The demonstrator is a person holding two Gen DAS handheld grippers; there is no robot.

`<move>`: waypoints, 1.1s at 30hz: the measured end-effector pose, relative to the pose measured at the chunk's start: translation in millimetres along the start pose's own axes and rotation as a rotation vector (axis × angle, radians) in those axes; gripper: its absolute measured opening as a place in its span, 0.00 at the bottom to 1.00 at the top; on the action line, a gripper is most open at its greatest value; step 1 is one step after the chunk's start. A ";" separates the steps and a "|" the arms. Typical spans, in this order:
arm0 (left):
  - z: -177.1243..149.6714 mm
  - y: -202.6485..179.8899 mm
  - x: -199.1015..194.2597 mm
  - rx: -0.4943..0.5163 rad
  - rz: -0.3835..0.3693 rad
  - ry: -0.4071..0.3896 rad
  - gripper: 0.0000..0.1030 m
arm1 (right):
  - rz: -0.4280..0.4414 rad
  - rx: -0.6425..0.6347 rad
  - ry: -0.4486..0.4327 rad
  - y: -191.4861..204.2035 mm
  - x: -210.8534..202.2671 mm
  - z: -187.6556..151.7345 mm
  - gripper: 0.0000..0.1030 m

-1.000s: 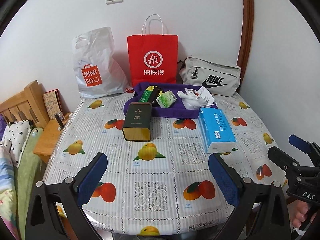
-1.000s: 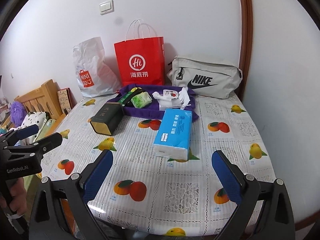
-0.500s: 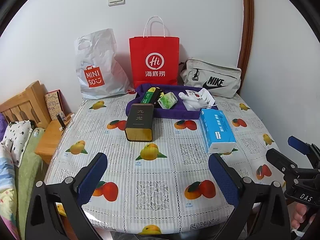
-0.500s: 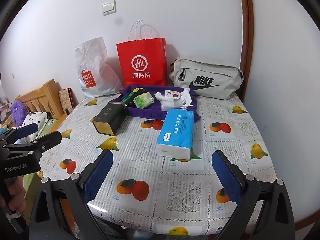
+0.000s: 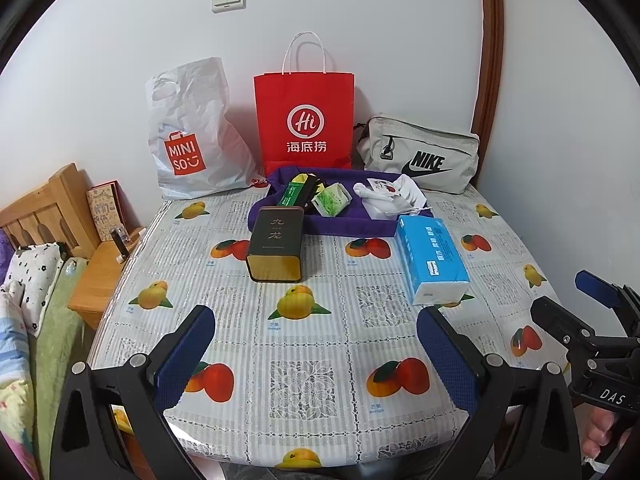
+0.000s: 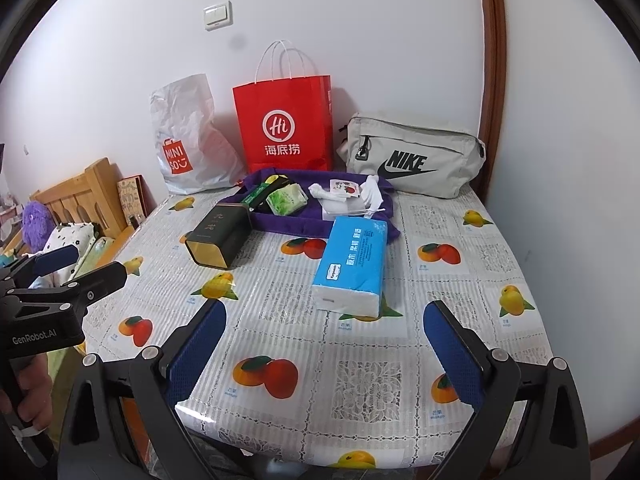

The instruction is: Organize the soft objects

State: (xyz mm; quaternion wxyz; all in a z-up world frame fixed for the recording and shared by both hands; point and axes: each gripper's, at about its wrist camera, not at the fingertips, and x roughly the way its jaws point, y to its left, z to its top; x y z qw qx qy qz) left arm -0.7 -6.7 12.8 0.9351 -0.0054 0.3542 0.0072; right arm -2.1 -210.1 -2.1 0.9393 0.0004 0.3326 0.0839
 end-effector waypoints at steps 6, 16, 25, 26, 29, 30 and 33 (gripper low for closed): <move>-0.2 -0.7 1.1 -0.004 0.003 0.001 0.99 | -0.002 0.000 0.002 0.5 -0.2 -0.2 0.95; 0.0 0.3 0.4 -0.003 0.001 0.000 0.99 | 0.000 -0.008 0.004 1.9 1.4 1.3 0.95; 0.3 0.3 0.8 0.000 0.000 -0.002 0.99 | -0.001 -0.008 0.004 2.3 1.7 1.2 0.95; 0.2 0.1 0.7 -0.001 0.000 -0.002 0.99 | 0.000 -0.008 0.003 2.3 1.0 1.4 0.95; 0.5 0.3 0.7 -0.002 0.001 -0.003 0.99 | -0.002 -0.012 0.001 2.6 1.9 2.6 0.95; 1.1 0.7 0.9 -0.002 0.000 -0.003 0.99 | -0.003 -0.013 0.001 2.7 1.8 2.9 0.95; 0.8 0.6 0.5 -0.003 0.002 -0.001 0.99 | 0.001 -0.014 -0.001 3.2 1.6 3.0 0.95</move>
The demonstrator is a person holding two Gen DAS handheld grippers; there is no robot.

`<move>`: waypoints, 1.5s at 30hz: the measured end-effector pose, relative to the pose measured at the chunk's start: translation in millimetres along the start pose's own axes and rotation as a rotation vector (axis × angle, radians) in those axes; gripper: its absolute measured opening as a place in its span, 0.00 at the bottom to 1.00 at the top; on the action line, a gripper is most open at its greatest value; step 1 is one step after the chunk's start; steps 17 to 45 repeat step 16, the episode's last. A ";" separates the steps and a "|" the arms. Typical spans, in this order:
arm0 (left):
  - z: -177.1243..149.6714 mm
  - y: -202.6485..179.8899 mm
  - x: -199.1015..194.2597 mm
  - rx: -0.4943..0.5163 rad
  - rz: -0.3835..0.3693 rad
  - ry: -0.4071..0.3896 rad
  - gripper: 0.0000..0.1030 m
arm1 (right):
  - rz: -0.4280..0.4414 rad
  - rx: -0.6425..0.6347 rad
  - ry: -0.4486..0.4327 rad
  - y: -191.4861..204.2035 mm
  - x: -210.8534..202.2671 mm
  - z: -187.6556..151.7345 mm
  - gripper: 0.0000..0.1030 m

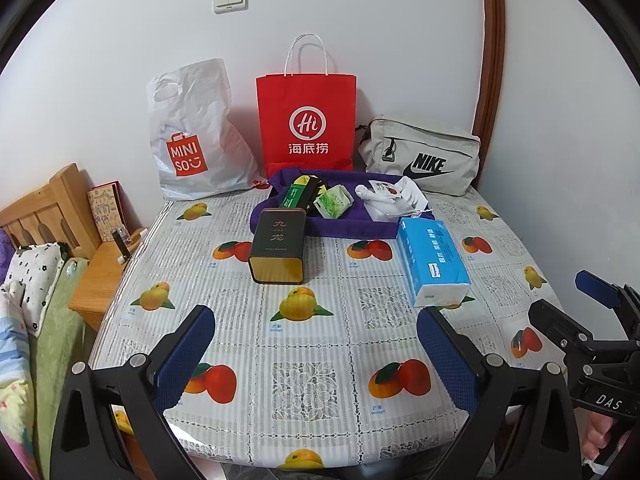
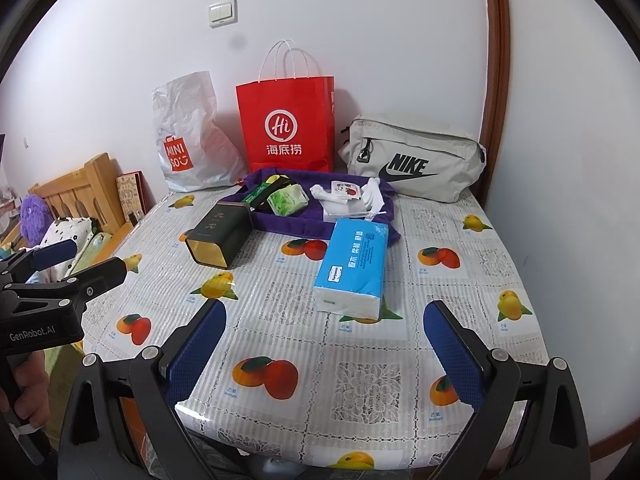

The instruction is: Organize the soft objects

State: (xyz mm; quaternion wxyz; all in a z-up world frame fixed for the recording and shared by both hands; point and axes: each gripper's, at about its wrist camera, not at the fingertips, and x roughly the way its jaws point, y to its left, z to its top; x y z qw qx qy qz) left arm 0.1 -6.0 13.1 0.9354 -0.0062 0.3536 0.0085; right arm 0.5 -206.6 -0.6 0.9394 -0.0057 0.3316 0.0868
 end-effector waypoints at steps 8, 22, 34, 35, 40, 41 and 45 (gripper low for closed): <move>0.1 1.2 0.1 0.001 -0.002 -0.001 0.99 | -0.002 -0.003 0.003 0.3 1.0 0.0 0.95; -0.6 1.7 0.1 0.001 0.000 -0.005 0.99 | 0.001 -0.009 0.007 0.3 2.6 -1.6 0.95; -0.6 1.7 0.1 0.001 0.000 -0.005 0.99 | 0.001 -0.009 0.007 0.3 2.6 -1.6 0.95; -0.6 1.7 0.1 0.001 0.000 -0.005 0.99 | 0.001 -0.009 0.007 0.3 2.6 -1.6 0.95; -0.6 1.7 0.1 0.001 0.000 -0.005 0.99 | 0.001 -0.009 0.007 0.3 2.6 -1.6 0.95; -0.6 1.7 0.1 0.001 0.000 -0.005 0.99 | 0.001 -0.009 0.007 0.3 2.6 -1.6 0.95; -0.6 1.7 0.1 0.001 0.000 -0.005 0.99 | 0.001 -0.009 0.007 0.3 2.6 -1.6 0.95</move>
